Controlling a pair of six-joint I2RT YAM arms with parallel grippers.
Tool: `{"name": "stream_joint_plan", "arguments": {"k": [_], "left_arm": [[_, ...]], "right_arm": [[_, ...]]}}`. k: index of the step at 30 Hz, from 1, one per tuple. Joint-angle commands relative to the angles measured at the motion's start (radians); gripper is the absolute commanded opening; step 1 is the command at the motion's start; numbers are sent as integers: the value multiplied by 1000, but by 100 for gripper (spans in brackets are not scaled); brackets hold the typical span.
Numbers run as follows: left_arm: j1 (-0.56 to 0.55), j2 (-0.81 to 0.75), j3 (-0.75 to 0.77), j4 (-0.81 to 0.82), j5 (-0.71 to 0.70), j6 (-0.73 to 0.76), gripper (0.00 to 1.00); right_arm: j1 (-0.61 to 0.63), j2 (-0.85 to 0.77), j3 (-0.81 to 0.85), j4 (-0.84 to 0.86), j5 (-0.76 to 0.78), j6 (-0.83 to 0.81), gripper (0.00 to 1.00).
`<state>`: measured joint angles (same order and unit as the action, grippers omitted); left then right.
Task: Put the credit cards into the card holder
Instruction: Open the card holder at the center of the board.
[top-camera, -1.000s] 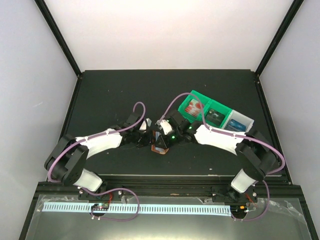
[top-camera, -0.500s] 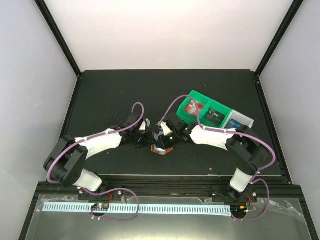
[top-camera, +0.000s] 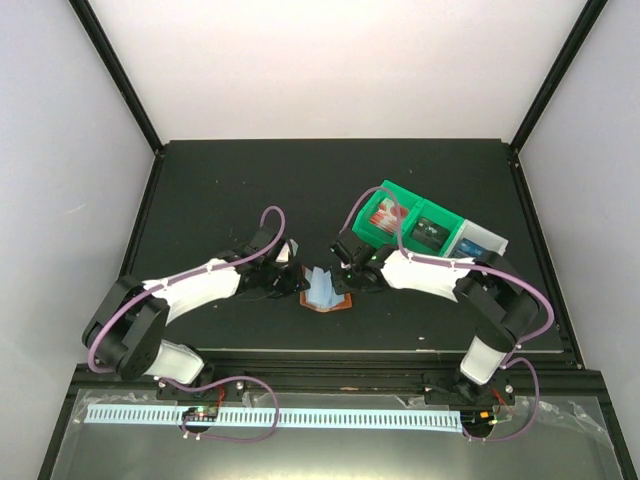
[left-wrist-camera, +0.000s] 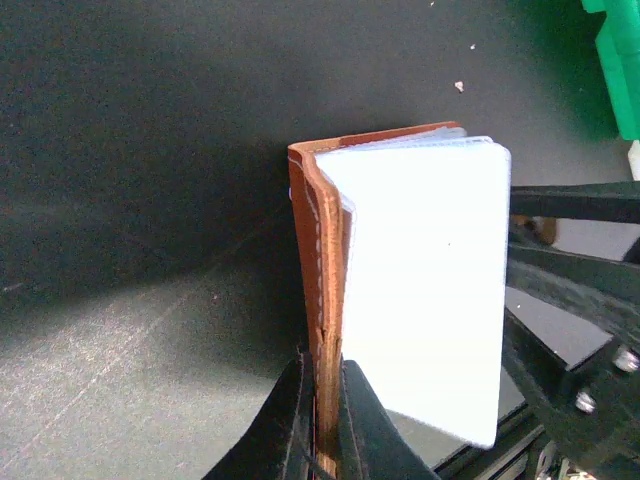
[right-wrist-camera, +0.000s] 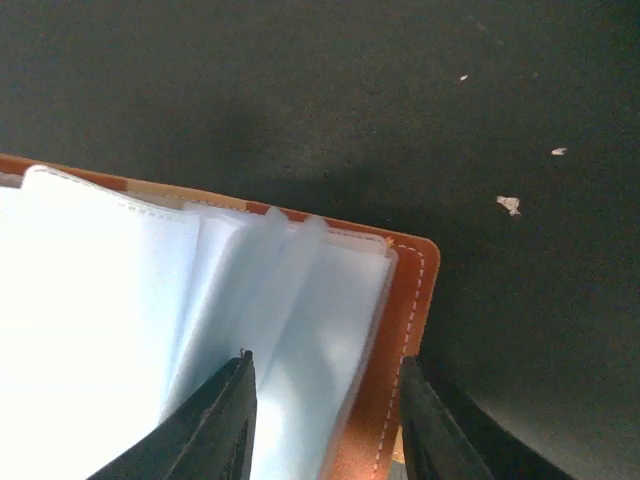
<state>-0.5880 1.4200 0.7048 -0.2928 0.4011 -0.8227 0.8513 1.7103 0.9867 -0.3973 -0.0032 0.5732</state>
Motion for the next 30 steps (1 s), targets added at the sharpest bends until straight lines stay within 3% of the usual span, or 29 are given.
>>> {"name": "stream_joint_plan", "arguments": {"k": [1, 4, 15, 22, 30], "left_arm": [[6, -32, 48, -37, -17, 4, 2], [6, -37, 53, -51, -27, 13, 2], [6, -56, 51, -68, -44, 38, 2], [5, -53, 50, -61, -42, 41, 2], [7, -47, 45, -58, -44, 45, 2]], "right_arm": [[3, -85, 6, 21, -2, -7, 45], [2, -111, 12, 47, -80, -11, 53], [2, -41, 89, 58, -110, -19, 72], [6, 48, 119, 0, -65, -64, 73], [6, 49, 102, -103, 183, -44, 65]]}}
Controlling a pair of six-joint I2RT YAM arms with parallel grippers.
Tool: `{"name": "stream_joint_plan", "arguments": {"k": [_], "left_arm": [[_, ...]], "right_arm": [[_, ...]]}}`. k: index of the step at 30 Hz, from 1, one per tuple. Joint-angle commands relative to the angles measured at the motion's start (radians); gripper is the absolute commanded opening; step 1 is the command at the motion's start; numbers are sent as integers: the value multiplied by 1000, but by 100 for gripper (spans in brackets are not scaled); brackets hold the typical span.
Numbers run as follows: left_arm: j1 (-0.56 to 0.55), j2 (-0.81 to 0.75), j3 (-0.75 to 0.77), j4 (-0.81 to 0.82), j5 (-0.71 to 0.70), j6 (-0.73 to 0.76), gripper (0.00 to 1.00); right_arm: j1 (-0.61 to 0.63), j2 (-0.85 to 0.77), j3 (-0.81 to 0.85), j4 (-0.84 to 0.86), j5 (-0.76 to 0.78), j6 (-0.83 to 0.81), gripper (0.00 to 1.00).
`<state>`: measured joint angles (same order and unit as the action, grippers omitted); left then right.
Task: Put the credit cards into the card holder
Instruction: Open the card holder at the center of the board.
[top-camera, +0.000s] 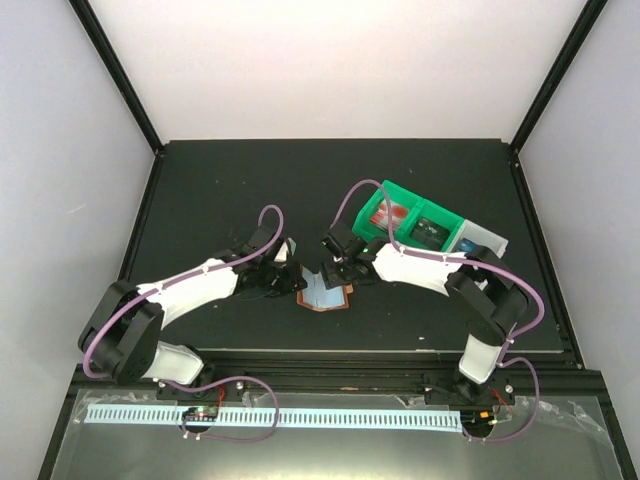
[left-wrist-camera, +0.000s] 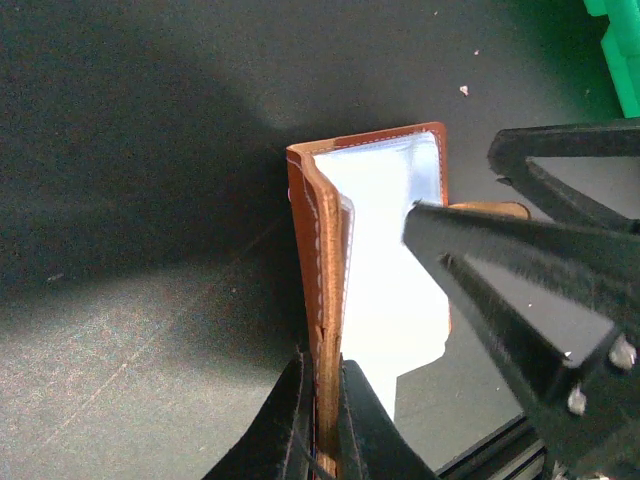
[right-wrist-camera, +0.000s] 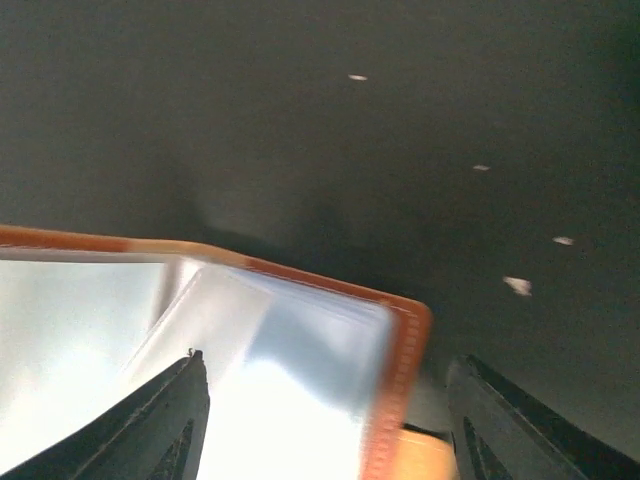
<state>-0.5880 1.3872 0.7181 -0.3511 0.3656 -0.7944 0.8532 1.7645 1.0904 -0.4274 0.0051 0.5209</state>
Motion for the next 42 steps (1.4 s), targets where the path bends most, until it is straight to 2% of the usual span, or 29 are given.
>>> {"name": "stream_joint_plan", "arguments": {"k": [1, 4, 7, 14, 18, 21, 25, 27, 33, 36, 42], "left_arm": [[6, -15, 32, 0, -9, 19, 2], [6, -13, 31, 1, -13, 20, 2], [5, -10, 29, 1, -12, 20, 2], [6, -10, 29, 3, -12, 20, 1], [6, -4, 26, 5, -20, 19, 4], [6, -4, 13, 5, -45, 18, 9], [5, -16, -17, 12, -81, 8, 22], [6, -24, -33, 20, -89, 3, 26], [13, -50, -76, 13, -131, -16, 27], [21, -89, -114, 30, -133, -33, 34], [63, -176, -174, 34, -102, -52, 39]], "right_arm": [[3, -7, 0, -87, 207, 14, 64], [4, -25, 7, -117, 274, 31, 61], [4, -72, 4, -110, 265, 34, 61], [3, -168, -13, -38, 138, 7, 60], [3, -133, -6, 0, -35, -42, 54], [13, -85, 3, 6, -92, -54, 52], [36, -30, 35, -20, -92, -83, 54], [54, 6, 69, -53, -85, -100, 55], [98, 57, 114, -71, -45, -92, 57], [120, 91, 148, -91, -5, -92, 61], [168, 193, 201, -151, 161, -78, 71]]}}
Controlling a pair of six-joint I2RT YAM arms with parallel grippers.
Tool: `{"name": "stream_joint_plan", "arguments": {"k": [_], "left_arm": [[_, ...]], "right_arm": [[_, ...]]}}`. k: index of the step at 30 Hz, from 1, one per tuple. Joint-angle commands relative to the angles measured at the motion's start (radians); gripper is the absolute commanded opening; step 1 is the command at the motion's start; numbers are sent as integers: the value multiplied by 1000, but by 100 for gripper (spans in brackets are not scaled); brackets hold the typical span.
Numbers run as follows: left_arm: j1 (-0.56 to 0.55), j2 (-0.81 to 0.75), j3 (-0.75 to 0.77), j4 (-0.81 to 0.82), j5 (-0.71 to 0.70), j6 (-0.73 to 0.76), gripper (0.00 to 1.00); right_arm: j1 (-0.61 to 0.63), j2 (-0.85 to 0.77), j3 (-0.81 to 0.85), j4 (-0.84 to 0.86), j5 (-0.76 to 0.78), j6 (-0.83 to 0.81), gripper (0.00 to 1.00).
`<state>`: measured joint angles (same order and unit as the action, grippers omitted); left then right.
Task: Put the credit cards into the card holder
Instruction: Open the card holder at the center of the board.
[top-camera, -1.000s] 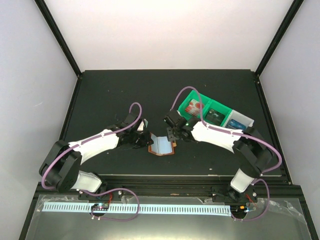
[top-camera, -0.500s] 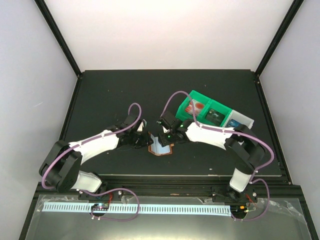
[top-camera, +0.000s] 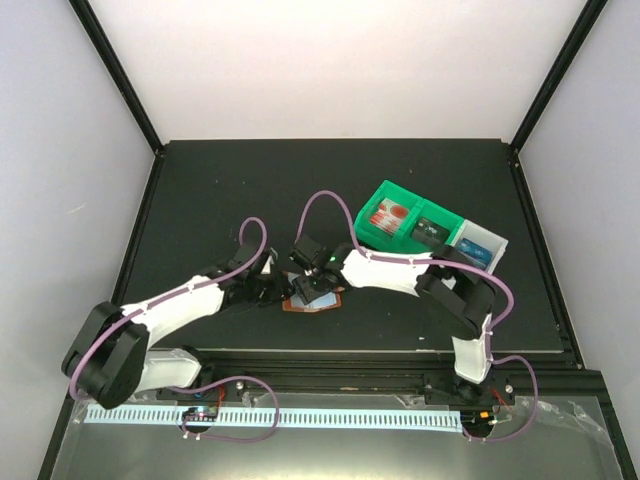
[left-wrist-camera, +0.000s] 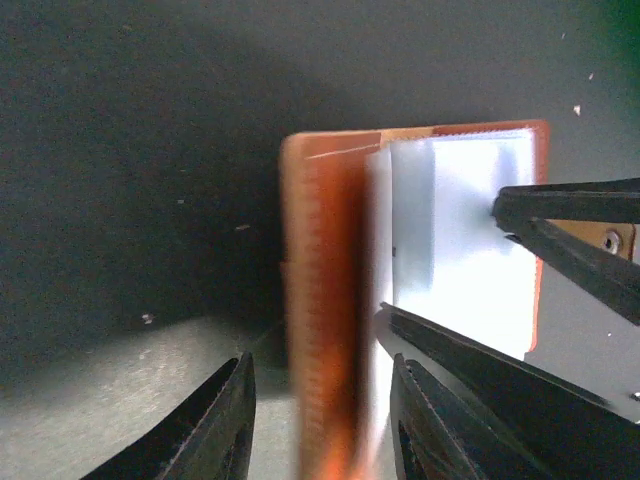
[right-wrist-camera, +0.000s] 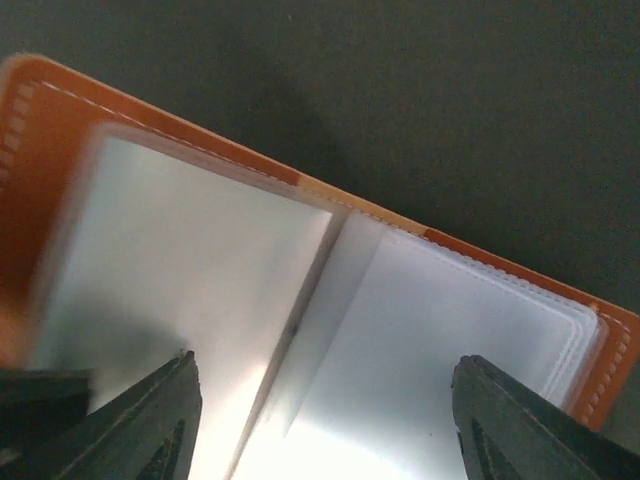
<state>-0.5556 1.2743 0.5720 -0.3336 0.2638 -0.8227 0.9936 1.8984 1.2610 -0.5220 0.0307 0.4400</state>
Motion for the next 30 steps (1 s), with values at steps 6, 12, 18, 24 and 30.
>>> {"name": "stream_joint_plan", "arguments": {"k": [6, 12, 18, 24, 30], "left_arm": [[122, -171, -96, 51, 52, -16, 40], [176, -217, -112, 157, 202, 21, 41], [177, -113, -136, 303, 316, 25, 29], [178, 81, -131, 417, 356, 41, 19], [178, 129, -138, 374, 209, 101, 15]], "right_arm": [[54, 98, 14, -79, 266, 26, 78], [59, 140, 23, -121, 304, 64, 84], [59, 155, 48, -159, 274, 106, 89], [60, 125, 69, -172, 197, 138, 89], [58, 72, 102, -205, 152, 137, 86]]}}
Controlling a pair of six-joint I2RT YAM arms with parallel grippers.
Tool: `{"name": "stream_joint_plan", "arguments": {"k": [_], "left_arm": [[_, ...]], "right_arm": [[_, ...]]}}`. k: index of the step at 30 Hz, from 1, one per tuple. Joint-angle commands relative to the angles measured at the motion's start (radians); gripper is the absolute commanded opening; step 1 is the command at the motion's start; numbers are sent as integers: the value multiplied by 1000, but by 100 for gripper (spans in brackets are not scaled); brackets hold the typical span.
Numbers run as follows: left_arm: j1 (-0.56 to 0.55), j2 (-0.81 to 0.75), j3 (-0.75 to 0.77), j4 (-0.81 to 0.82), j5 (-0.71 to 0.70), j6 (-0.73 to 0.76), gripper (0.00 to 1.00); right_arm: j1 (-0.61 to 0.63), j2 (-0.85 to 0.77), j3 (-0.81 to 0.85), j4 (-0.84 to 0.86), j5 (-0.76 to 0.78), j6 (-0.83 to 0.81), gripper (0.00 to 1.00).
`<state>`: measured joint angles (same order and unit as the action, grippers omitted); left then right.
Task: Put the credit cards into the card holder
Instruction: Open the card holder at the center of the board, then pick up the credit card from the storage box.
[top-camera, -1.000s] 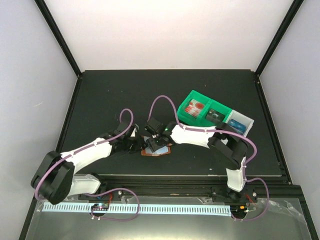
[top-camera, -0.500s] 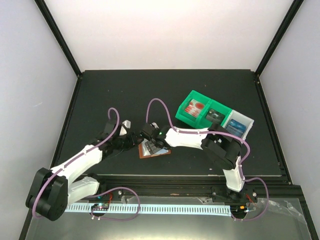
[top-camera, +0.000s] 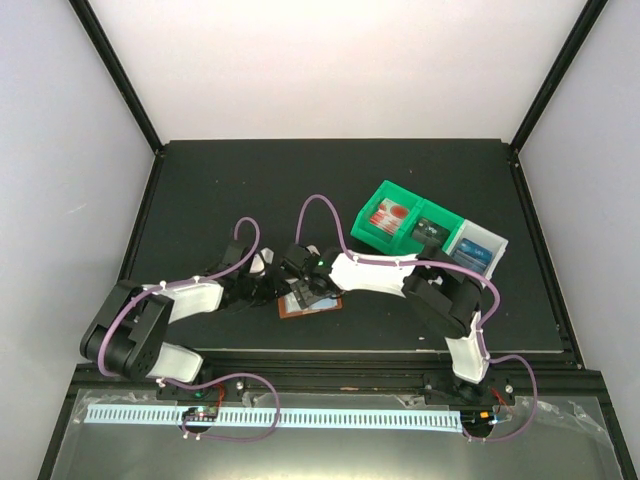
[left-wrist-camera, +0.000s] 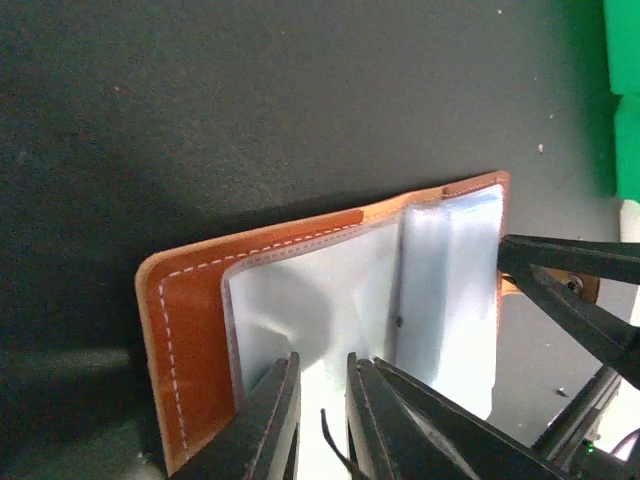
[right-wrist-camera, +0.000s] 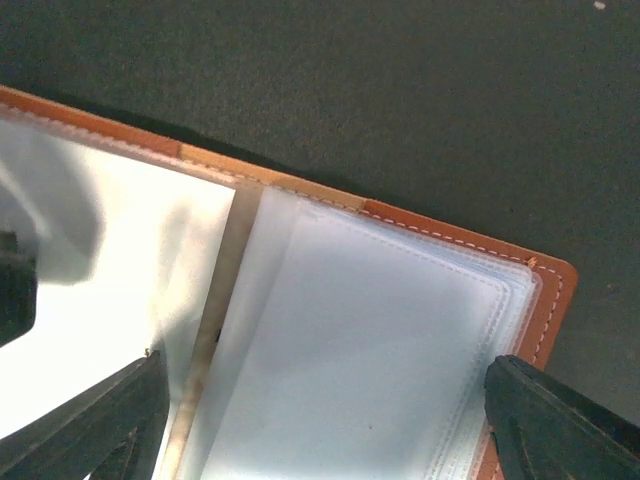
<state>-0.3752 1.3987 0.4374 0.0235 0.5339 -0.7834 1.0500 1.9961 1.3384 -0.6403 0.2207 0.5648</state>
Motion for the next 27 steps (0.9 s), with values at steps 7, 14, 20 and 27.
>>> {"name": "stream_joint_plan", "arguments": {"k": [7, 14, 20, 27], "left_arm": [[-4, 26, -2, -20, -72, 131, 17], [-18, 2, 14, -49, -47, 164, 22], [-39, -3, 20, -54, -43, 176, 25], [-49, 1, 21, -77, -51, 193, 26]], "right_arm": [[-13, -93, 79, -141, -36, -6, 86], [-51, -215, 93, -148, -101, -118, 86], [-184, -374, 48, -184, -216, -364, 84], [-427, -514, 13, -189, -301, -667, 83]]}}
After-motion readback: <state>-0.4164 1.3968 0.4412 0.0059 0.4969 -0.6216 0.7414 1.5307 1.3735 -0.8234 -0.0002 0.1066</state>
